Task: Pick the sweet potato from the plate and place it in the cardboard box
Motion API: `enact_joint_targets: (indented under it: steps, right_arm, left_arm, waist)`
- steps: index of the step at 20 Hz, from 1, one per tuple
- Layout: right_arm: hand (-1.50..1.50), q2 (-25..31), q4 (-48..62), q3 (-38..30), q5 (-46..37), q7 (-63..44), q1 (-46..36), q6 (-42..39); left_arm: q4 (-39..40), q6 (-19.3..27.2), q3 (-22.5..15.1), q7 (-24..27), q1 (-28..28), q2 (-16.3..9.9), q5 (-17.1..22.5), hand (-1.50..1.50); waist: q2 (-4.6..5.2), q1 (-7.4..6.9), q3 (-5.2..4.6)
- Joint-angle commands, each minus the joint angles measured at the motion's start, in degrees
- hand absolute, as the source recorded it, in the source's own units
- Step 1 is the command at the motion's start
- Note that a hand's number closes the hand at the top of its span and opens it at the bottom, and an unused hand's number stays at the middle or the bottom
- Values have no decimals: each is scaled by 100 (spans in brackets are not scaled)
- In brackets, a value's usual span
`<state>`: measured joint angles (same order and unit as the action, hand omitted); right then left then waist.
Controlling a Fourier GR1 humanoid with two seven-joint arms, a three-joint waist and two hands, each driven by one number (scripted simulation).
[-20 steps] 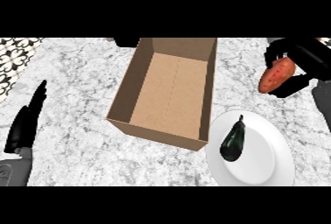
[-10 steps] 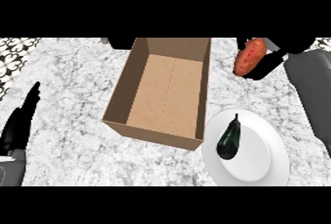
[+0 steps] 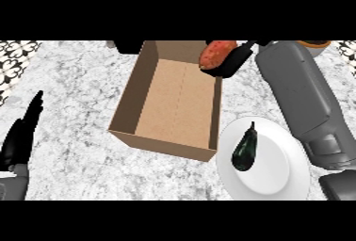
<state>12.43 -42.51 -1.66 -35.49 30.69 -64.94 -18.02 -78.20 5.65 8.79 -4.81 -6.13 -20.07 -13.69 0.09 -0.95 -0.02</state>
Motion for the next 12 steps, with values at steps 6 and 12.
enact_joint_targets:
  steps: [6,12]
  right_arm:
    - [150,-1103,1239,-120,-100,-846,-1037,601]
    - [150,-1236,2040,571,400,-1123,-1379,1168]
  left_arm:
    - [-234,-69,-125,-155,-27,103,-83,0]
    - [138,-154,-32,20,-377,-15,-90,0]
  waist:
    - [47,-129,1]
    - [74,-298,-6]
